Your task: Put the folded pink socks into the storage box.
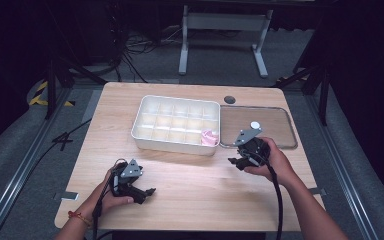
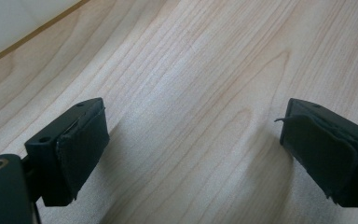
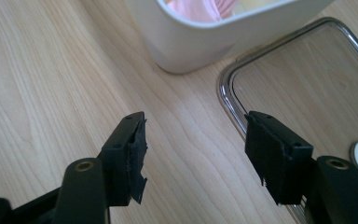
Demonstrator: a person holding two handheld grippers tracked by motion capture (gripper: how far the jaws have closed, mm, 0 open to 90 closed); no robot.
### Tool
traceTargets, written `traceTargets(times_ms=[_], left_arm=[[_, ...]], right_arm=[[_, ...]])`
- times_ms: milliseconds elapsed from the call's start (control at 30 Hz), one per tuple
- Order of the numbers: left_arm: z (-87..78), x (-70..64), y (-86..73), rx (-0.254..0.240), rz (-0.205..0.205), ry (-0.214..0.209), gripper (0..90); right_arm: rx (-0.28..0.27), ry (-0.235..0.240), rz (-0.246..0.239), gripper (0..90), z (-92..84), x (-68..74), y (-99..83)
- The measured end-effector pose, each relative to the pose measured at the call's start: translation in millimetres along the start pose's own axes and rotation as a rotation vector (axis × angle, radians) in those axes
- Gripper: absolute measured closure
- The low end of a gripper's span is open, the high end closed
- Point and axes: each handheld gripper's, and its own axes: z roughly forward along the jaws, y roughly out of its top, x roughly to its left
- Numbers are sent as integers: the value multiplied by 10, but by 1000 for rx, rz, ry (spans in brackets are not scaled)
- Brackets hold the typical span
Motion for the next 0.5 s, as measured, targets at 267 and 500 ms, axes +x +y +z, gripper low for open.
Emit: traceTargets(times_ms=[267, 500], left_arm=[[0, 0, 0, 0, 0, 0, 78], [-2, -5, -1, 3, -4, 4, 78]], right_arm=[[33, -13, -3, 389, 10, 37, -168], [14, -31, 22, 396, 1, 70, -328]])
